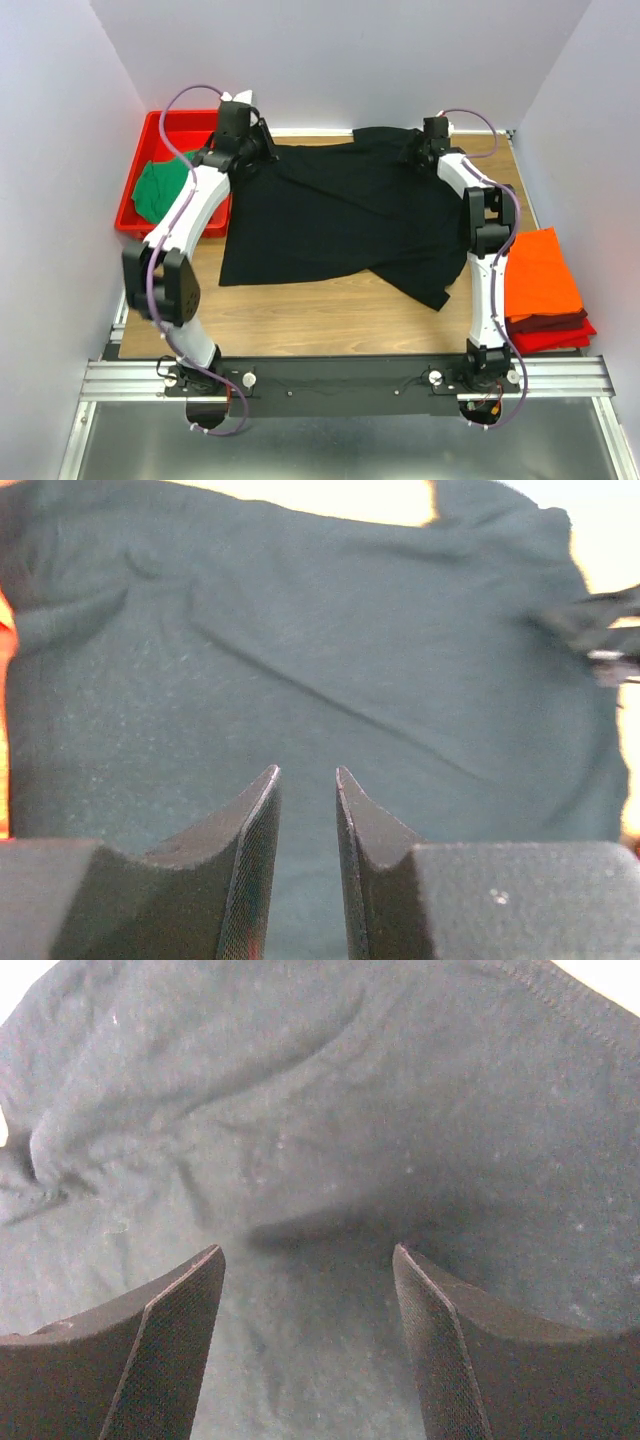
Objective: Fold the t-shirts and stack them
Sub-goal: Flatten the tshirt out
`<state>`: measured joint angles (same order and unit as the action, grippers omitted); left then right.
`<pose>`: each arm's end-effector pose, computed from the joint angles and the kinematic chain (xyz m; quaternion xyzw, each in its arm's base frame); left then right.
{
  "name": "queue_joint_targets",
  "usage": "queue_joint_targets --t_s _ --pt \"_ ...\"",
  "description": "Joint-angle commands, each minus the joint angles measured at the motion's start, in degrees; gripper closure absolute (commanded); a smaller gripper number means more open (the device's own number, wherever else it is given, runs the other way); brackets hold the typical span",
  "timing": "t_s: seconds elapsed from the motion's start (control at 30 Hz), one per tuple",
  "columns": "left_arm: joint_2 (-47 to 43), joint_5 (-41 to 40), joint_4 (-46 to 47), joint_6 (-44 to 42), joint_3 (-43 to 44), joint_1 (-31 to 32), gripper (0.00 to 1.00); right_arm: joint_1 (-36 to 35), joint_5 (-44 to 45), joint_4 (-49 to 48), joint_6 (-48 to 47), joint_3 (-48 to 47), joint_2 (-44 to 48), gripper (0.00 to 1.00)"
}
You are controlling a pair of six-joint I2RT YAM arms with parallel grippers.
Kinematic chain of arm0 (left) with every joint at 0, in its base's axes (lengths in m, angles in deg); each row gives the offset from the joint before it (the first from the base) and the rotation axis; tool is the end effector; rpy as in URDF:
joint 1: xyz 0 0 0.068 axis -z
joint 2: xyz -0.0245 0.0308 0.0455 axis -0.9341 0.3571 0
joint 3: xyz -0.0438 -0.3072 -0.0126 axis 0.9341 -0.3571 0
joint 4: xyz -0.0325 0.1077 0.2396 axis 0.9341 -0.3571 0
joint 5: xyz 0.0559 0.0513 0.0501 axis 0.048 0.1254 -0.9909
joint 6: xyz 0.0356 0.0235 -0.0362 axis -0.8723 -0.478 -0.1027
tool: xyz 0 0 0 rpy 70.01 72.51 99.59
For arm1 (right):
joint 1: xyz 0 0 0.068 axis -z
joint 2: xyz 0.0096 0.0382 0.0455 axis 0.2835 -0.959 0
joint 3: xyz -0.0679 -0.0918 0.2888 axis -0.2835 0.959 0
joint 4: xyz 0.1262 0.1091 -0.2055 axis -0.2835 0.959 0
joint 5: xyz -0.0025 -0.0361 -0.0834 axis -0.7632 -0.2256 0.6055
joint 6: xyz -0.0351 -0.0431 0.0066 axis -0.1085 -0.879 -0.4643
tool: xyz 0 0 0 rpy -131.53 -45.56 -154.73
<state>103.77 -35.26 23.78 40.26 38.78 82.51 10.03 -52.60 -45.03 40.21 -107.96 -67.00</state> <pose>0.4158 -0.1027 0.3690 -0.0975 0.8749 -0.2049 0.4279 0.5808 0.0644 0.1803 0.1891 0.8911 0.1147 0.3964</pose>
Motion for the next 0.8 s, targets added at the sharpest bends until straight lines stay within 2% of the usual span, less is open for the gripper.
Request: queue_joint_targets --t_s 0.0,0.2,0.37,0.5,0.67,0.77 --pt "-8.03 3.33 2.82 -0.18 -5.22 0.02 0.64 -0.16 8.55 4.10 -0.98 -2.31 -4.92 0.24" --pt "-14.54 4.82 2.47 -1.95 -11.47 0.02 0.64 2.91 15.43 8.24 2.44 -6.19 -8.61 0.23" --pt "-16.57 8.51 5.54 -0.55 -18.06 0.28 0.63 6.17 10.51 9.03 6.23 -9.52 -11.16 0.23" --pt "-17.45 9.22 7.48 1.04 -24.28 0.72 0.63 6.17 1.75 9.21 5.80 -13.82 -13.18 0.23" --pt "-21.04 1.08 6.87 5.52 -32.46 0.72 0.64 6.17 -4.09 9.03 3.42 -13.32 -9.16 0.21" --pt "-24.72 -4.29 3.89 10.34 -38.27 0.72 0.64 6.17 -5.31 9.03 2.10 -11.03 -2.76 0.19"
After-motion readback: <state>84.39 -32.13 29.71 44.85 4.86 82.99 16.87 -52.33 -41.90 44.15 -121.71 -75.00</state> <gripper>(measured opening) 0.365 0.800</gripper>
